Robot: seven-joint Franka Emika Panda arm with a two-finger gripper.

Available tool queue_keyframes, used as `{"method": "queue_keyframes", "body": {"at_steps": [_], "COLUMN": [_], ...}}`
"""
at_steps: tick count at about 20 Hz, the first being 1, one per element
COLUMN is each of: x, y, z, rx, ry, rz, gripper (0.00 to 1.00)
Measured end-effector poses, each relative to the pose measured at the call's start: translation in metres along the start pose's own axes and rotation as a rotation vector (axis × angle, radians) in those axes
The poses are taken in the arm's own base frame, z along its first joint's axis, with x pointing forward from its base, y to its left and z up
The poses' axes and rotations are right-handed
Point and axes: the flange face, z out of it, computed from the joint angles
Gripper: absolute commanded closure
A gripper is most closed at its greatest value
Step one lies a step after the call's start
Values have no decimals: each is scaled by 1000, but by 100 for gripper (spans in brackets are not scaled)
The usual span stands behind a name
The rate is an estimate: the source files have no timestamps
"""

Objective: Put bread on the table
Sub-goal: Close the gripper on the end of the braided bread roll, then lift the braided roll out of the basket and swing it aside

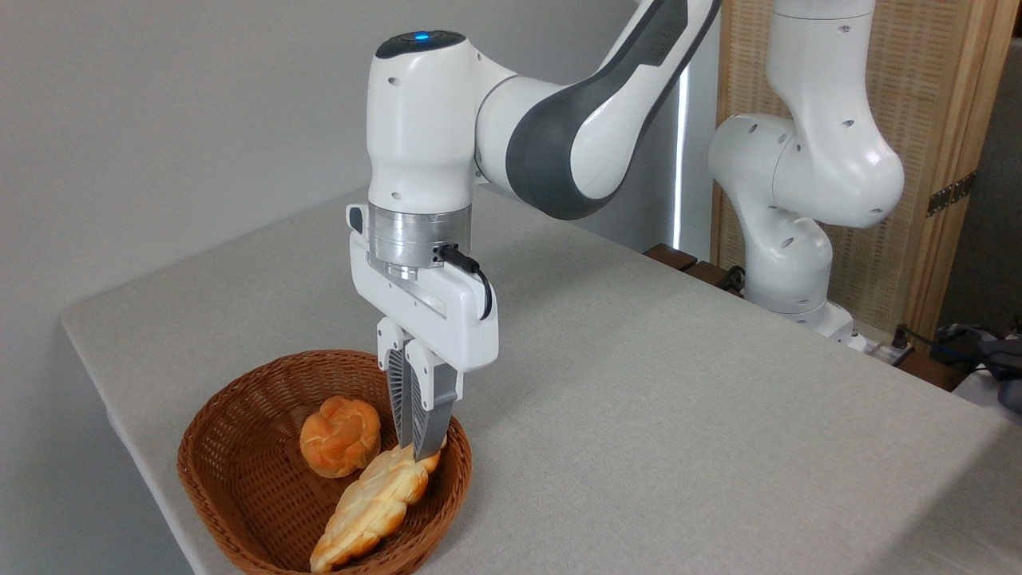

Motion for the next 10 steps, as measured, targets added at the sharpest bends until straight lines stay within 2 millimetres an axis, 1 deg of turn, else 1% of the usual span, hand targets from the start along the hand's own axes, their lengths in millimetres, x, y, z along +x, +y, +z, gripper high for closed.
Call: {"method": "queue_keyframes", "body": {"at_steps": [5, 10], "x": [0, 5], "y": [-3, -9], "z": [-5, -27], "rx": [9, 34], "ry": [8, 46], "rz": [-4, -26], "gripper": [81, 80]}}
